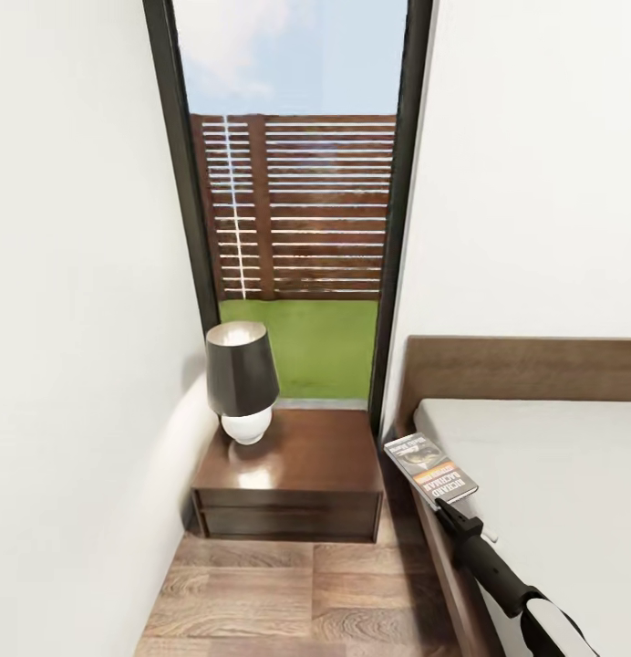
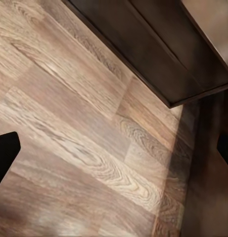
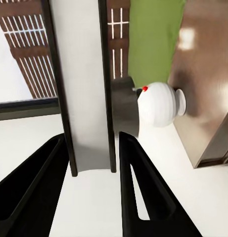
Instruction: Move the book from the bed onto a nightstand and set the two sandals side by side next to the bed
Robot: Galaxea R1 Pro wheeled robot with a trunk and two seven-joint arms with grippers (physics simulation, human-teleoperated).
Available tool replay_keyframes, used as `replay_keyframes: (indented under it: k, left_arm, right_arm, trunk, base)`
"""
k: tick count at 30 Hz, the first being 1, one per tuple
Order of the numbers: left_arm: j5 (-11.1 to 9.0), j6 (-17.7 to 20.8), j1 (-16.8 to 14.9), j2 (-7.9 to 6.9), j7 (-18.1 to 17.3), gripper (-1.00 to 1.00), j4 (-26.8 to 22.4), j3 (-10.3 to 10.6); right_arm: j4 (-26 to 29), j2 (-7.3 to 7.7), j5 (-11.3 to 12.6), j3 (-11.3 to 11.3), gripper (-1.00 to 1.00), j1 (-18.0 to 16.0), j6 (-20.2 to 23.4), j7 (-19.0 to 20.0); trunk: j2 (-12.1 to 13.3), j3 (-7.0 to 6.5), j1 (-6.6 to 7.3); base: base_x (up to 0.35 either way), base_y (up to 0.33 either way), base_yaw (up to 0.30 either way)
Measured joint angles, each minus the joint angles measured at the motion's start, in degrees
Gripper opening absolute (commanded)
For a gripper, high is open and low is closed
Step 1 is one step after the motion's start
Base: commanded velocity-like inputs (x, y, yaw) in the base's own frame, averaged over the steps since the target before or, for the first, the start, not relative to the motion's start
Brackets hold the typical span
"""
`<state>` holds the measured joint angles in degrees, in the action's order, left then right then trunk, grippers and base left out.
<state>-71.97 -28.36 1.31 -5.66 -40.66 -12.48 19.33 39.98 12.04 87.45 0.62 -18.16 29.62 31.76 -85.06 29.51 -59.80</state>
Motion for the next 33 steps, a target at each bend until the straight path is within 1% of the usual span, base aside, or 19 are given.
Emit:
replay_keyframes:
  k: [33]
  left_arm:
    - [0.0, 0.0, 0.0, -0.01, 0.0, 1.0, 0.0, -0.04]
  right_arm:
    - [0.0, 0.01, 0.01, 0.08, -1.0, 0.0, 0.0, 0.0]
  trunk:
    - [0.0, 0.0, 0.0]
  base:
    - [0.21, 0.0, 0.0]
